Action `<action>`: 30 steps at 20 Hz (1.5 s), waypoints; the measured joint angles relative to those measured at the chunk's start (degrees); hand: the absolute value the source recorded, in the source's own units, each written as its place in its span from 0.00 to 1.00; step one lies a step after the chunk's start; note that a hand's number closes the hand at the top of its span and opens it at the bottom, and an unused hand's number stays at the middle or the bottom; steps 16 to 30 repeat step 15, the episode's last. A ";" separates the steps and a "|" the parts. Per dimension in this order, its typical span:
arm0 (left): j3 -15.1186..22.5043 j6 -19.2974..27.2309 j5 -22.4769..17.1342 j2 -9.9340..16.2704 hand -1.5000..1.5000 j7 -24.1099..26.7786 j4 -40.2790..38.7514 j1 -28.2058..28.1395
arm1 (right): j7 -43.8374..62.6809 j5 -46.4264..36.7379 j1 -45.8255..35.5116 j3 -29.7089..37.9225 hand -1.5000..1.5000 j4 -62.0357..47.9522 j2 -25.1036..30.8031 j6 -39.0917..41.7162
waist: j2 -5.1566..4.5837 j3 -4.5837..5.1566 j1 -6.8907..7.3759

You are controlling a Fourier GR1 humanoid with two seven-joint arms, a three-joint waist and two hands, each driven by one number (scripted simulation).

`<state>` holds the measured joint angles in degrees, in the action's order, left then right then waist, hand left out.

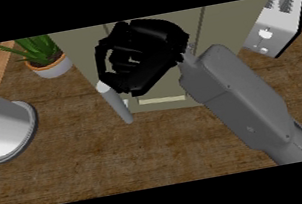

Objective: Pick up the bottled water, place it into the cabinet and close the cabinet

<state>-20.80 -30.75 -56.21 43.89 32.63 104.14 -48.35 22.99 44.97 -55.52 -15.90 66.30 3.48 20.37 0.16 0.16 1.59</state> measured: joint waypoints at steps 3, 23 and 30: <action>-0.63 -0.80 0.06 -0.63 0.00 -1.03 0.35 0.13 | -1.94 -1.65 -0.95 0.47 0.00 -1.85 -0.02 1.97 | 0.05 0.02 0.20; -0.13 -1.03 1.52 -2.05 0.00 -3.16 0.39 3.84 | -4.90 -7.22 -4.34 0.62 0.00 -4.49 -1.78 -0.78 | -0.41 0.24 0.29; -0.13 -1.03 1.52 -2.05 0.00 -3.16 0.39 3.84 | -4.90 -7.22 -4.34 0.62 0.00 -4.49 -1.78 -0.78 | -0.41 0.24 0.29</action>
